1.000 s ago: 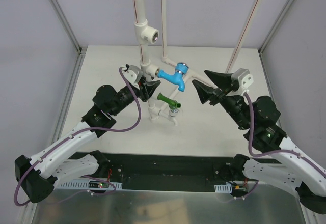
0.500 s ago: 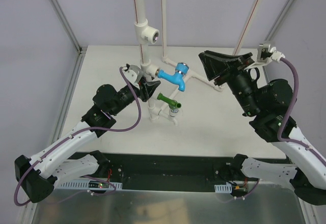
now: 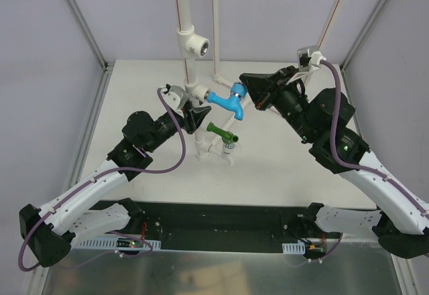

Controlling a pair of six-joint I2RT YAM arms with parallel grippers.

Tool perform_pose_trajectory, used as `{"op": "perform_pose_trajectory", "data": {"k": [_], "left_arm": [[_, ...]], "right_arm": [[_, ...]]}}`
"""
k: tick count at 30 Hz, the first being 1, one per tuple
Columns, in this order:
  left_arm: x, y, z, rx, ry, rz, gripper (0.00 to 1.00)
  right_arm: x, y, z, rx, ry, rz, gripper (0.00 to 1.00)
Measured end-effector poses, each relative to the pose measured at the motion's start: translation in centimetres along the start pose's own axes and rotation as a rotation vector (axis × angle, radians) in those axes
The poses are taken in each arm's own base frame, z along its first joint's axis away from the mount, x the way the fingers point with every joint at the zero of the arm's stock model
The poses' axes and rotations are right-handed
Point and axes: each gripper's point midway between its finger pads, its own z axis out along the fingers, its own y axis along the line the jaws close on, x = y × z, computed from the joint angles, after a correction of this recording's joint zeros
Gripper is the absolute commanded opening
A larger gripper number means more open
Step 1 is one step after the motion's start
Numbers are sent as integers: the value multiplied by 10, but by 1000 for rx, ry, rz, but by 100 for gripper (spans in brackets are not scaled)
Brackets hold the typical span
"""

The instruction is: Install the water faucets

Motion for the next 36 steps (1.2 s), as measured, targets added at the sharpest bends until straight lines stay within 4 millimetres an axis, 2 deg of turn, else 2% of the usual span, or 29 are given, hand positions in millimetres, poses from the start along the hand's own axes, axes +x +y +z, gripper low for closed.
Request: {"op": "perform_pose_trajectory", "data": {"k": [8, 21, 36], "left_arm": [[0, 0, 0, -1, -1, 0, 0], [0, 0, 0, -1, -1, 0, 0], [0, 0, 0, -1, -1, 0, 0]], "right_arm": [[1, 9, -2, -46, 22, -1, 1], [13, 3, -3, -28, 68, -15, 1], [45, -9, -9, -1, 191, -37, 0]]}}
